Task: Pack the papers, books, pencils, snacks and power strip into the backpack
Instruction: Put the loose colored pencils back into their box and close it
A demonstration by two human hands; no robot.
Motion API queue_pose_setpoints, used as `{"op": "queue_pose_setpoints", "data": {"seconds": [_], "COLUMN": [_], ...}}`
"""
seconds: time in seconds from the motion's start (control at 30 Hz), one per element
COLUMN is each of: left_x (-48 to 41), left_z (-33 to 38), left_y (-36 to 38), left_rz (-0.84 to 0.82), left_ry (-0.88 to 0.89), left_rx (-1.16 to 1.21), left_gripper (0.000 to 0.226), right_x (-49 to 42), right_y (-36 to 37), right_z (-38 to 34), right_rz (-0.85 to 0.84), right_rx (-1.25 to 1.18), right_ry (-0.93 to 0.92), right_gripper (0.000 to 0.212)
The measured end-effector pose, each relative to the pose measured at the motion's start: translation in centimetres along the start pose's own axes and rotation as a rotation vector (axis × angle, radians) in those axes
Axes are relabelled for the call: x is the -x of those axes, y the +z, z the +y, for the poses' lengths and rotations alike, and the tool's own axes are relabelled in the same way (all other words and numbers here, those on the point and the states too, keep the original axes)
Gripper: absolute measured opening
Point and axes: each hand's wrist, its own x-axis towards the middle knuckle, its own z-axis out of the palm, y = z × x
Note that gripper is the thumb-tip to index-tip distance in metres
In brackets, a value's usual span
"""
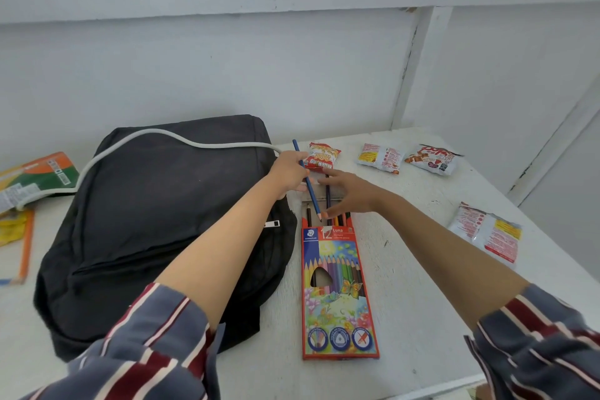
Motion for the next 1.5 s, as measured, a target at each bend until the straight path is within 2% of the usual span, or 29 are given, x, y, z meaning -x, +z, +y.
{"op": "queue_pose_setpoints", "data": {"seconds": [0.1, 0.3, 0.53, 0.77, 0.83, 0.93, 1.03, 1.17, 1.33, 1.5], "left_x": [0.0, 0.0, 0.1, 0.1, 0.2, 0.5, 0.6, 0.7, 0.6, 0.5], "left_z": [-0.1, 0.0, 0.0, 0.0, 0.1, 0.3, 0.5, 0.4, 0.5, 0.9], "left_y": [0.0, 0.1, 0.1, 0.0, 0.1, 0.0, -0.1, 0.0, 0.1, 0.4], "left_rz": [-0.003, 0.004, 0.001, -0.004, -0.008, -0.012, -0.011, -0.007, -0.036, -0.086], "left_ry": [-0.002, -0.015, -0.006, -0.013, -0.021, -0.04, -0.038, -0.05, -0.082, -0.143], "left_rx": [-0.002, 0.012, 0.006, 0.021, 0.039, 0.104, 0.12, 0.128, 0.07, -0.013], "left_gripper": [0.055, 0.057, 0.056, 0.056, 0.056, 0.055, 0.054, 0.054, 0.055, 0.052], "right_x": [0.1, 0.2, 0.9, 1.3, 1.4, 1.4, 1.0, 0.5, 0.7, 0.5], "right_y": [0.0, 0.5, 0.4, -0.2, -0.4, -0.5, -0.5, 0.4, 0.9, 0.5], "right_z": [0.1, -0.2, 0.0, 0.3, 0.5, 0.4, 0.1, -0.1, 0.1, -0.2], "right_rz": [0.054, -0.018, -0.001, -0.006, 0.034, 0.182, 0.226, 0.134, 0.123, 0.133], "right_rx": [-0.114, -0.017, -0.107, -0.108, -0.144, -0.224, -0.159, 0.066, -0.007, -0.116], "right_ry": [0.026, 0.034, 0.041, 0.024, -0.003, -0.081, -0.093, -0.023, -0.002, 0.031], "right_gripper": [0.088, 0.086, 0.091, 0.081, 0.081, 0.077, 0.071, 0.056, 0.06, 0.078]}}
